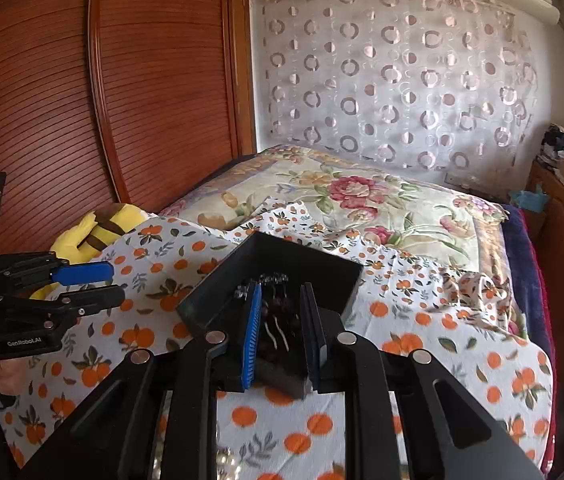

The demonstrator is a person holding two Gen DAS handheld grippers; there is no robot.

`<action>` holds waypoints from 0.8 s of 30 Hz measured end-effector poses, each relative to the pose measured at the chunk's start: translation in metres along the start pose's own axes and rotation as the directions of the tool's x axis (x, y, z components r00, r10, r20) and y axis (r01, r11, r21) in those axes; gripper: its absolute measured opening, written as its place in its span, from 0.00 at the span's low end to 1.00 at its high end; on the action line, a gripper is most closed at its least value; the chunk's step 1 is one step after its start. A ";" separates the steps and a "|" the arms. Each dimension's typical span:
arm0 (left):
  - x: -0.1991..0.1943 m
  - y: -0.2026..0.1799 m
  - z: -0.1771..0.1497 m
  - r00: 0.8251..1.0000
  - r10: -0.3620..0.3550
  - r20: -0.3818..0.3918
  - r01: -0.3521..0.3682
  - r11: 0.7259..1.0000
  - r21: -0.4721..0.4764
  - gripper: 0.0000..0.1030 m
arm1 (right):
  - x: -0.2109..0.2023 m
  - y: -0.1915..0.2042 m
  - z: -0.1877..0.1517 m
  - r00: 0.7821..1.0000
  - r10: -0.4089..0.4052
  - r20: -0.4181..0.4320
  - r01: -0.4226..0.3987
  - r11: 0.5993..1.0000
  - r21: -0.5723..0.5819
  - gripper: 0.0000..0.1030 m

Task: Organize jewelry
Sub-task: 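Lower the bead bracelet into the box and open the right gripper while the left withdraws, then close the left gripper on the red string bracelet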

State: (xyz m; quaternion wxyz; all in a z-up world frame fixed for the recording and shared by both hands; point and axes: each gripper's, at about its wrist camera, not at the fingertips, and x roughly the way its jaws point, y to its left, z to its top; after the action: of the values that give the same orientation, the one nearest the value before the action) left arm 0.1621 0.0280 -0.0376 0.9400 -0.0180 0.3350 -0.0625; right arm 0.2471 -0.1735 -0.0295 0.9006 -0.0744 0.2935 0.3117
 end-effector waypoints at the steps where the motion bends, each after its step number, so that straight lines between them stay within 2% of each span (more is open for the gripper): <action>1: -0.005 -0.002 -0.005 1.000 0.000 0.002 0.000 1.000 0.004 0.36 | -0.004 0.001 -0.004 1.000 -0.002 0.000 0.002 1.000 0.005 0.21; 10: -0.037 -0.011 -0.032 1.000 -0.009 0.011 0.009 0.999 0.035 0.37 | -0.040 0.018 -0.043 0.999 -0.032 0.004 0.032 0.999 0.034 0.21; 13: -0.046 -0.014 -0.042 1.000 -0.013 0.012 0.012 0.999 0.040 0.42 | -0.050 0.025 -0.054 0.999 -0.042 0.000 0.041 0.998 0.041 0.21; 16: -0.055 -0.018 -0.052 1.000 -0.018 0.013 0.017 0.999 0.043 0.42 | -0.060 0.031 -0.067 0.999 -0.041 -0.004 0.041 0.998 0.051 0.21; 21: -0.059 -0.019 -0.065 1.000 -0.029 -0.005 0.029 0.999 0.038 0.43 | -0.063 0.041 -0.090 0.998 -0.043 -0.034 0.045 0.997 0.060 0.22; 24: -0.056 -0.023 -0.073 0.999 -0.035 -0.025 0.036 0.998 0.043 0.43 | -0.063 0.045 -0.104 0.998 -0.040 -0.050 0.043 0.996 0.072 0.29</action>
State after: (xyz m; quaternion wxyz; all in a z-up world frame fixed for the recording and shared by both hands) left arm 0.0704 0.0134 -0.0577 0.9347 -0.0028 0.3448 -0.0865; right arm 0.1299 -0.2036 -0.0754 0.9016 -0.0551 0.3250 0.2802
